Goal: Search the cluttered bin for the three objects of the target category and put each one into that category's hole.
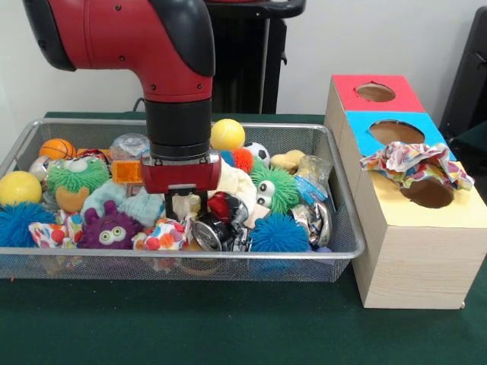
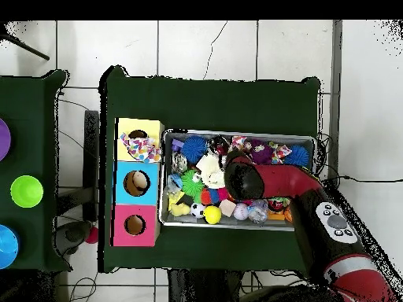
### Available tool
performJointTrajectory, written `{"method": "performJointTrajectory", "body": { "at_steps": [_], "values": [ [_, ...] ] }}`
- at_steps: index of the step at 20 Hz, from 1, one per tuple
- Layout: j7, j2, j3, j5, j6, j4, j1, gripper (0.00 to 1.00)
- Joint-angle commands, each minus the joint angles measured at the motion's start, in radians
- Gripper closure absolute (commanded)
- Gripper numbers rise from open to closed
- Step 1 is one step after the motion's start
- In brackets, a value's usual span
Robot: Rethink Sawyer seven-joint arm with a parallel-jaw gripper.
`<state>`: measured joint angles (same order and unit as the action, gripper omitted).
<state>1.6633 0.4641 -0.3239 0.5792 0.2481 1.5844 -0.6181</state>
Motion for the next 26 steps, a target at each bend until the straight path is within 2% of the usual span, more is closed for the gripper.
{"method": "performJointTrajectory", "body": {
  "at_steps": [1,9,10,14,16,23,24,26],
  "values": [
    [-0.244,-0.008,-0.022,0.142,0.152,-0.074,-0.014,1.0],
    [-0.243,0.017,-0.068,0.197,0.165,-0.07,-0.042,1.0],
    [-0.233,0.018,-0.08,0.212,0.154,-0.066,-0.05,0.0],
    [-0.215,0.016,-0.1,0.217,0.124,-0.061,-0.056,0.0],
    [-0.158,0.019,-0.097,0.194,0.111,-0.056,-0.059,0.0],
    [-0.118,0.022,-0.102,0.175,0.111,-0.047,-0.069,0.0],
    [-0.108,0.021,-0.107,0.17,0.104,-0.046,-0.072,1.0],
    [-0.078,0.016,-0.112,0.162,0.072,-0.038,-0.083,1.0]
  ]
}}
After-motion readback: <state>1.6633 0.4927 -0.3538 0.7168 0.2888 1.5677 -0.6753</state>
